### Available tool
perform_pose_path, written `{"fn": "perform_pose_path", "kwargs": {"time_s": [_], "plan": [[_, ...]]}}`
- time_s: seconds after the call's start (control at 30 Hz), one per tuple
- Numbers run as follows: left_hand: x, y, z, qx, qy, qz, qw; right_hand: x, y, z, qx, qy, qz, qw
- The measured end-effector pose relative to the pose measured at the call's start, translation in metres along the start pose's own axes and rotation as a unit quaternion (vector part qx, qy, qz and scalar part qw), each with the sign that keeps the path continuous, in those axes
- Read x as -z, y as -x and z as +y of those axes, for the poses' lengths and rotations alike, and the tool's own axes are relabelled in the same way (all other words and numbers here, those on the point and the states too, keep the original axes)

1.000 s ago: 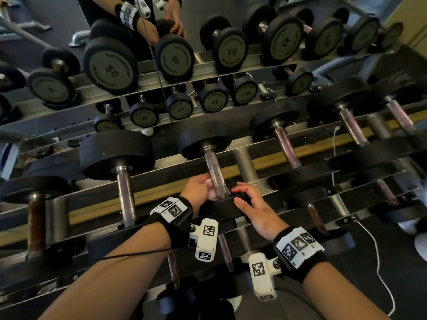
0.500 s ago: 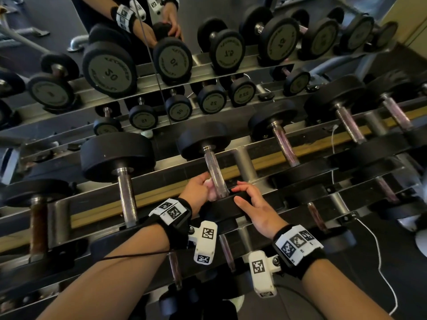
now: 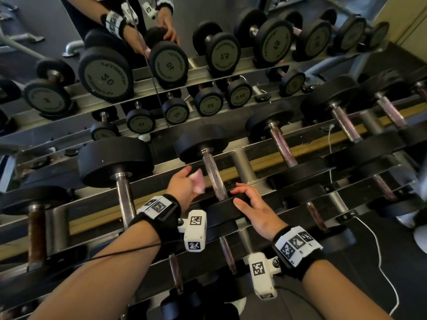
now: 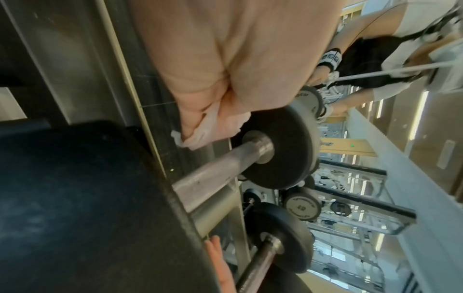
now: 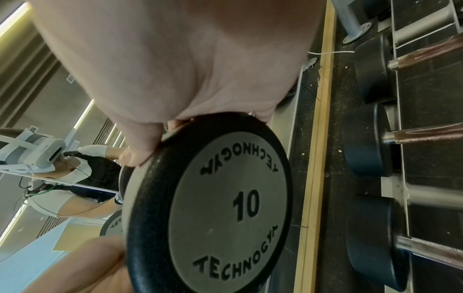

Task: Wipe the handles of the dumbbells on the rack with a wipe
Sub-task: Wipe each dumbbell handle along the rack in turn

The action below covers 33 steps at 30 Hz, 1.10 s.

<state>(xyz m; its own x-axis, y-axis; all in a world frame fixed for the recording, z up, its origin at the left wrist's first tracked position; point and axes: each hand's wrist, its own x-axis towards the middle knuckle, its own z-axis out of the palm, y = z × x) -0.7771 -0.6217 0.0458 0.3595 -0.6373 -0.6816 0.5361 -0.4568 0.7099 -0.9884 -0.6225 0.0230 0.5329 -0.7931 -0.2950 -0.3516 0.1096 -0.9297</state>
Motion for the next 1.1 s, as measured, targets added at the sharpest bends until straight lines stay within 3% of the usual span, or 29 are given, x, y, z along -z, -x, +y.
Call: {"fn": "perform_pose_path", "kwargs": {"time_s": [0.13,0.37,0.63,0.97,1.1], "plan": [[-0.021,0.007,-0.011,-0.015,-0.008,-0.027,0.999,-0.001,-0.001,0.003,0.006,0.013,0.007,1.000],[0.002,0.025,-0.016,-0.024,-0.060,-0.071,0.995,-0.001,-0.004,0.012,0.017,0.002,0.007,1.000],[-0.012,0.001,-0.005,-0.146,-0.139,-0.061,0.978,0.000,-0.004,0.011,0.016,0.009,0.007,1.000],[0.016,0.012,-0.028,-0.079,-0.130,-0.164,0.975,-0.002,-0.002,0.009,0.015,-0.002,0.011,1.000],[0.015,0.001,-0.005,-0.121,-0.056,-0.080,0.988,-0.002,-0.002,0.009,0.009,-0.018,0.013,1.000]]}}
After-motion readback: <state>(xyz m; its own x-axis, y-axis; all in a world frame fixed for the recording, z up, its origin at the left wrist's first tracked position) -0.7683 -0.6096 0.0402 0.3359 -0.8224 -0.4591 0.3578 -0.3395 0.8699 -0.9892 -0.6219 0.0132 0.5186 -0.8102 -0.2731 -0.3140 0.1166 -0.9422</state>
